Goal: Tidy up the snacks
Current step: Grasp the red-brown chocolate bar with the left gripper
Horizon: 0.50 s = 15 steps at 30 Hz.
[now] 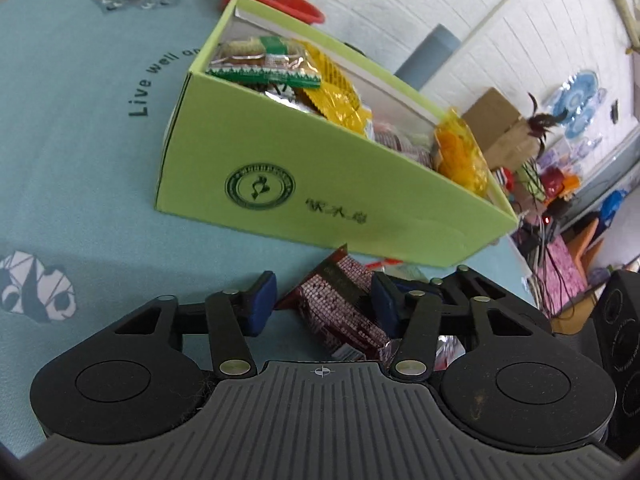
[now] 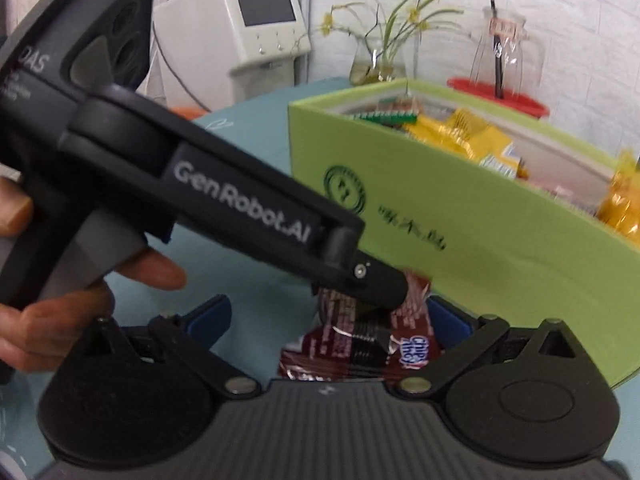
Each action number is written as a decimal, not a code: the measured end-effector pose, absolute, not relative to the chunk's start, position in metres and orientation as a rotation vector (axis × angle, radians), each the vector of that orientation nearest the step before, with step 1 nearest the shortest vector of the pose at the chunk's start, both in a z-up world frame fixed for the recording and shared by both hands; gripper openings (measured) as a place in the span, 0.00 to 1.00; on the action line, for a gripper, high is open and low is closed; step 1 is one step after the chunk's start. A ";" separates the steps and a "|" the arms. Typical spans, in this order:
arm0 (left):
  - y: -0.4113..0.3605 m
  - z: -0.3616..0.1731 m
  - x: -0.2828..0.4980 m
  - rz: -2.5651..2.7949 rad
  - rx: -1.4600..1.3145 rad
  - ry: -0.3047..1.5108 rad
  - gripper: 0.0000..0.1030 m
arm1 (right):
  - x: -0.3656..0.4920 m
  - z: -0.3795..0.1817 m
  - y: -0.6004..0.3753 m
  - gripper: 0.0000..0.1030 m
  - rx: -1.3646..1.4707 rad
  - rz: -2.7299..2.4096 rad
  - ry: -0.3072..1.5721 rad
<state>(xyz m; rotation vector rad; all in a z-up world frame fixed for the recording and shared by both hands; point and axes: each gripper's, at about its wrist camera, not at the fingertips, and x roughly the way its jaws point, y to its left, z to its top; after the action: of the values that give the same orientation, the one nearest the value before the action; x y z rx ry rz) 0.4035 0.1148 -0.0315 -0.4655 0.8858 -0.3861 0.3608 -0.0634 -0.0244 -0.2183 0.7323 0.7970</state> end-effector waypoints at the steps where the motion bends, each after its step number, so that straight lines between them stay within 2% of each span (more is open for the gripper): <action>1: 0.115 -0.030 0.397 -0.383 -0.450 0.884 0.27 | 0.355 -0.023 -0.064 0.99 -0.206 0.808 0.736; 12: 0.100 -0.032 0.269 -0.401 -0.365 0.849 0.27 | 0.223 -0.023 -0.083 0.99 -0.154 0.738 0.733; 15: 0.093 -0.032 0.254 -0.392 -0.320 0.822 0.34 | 0.205 -0.024 -0.082 0.99 -0.185 0.699 0.719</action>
<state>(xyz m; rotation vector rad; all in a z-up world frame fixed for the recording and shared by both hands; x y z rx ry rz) 0.2542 0.0932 -0.0315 -0.3197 0.8224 -0.3916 0.2051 -0.0821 -0.0239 -0.1853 0.7193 0.6989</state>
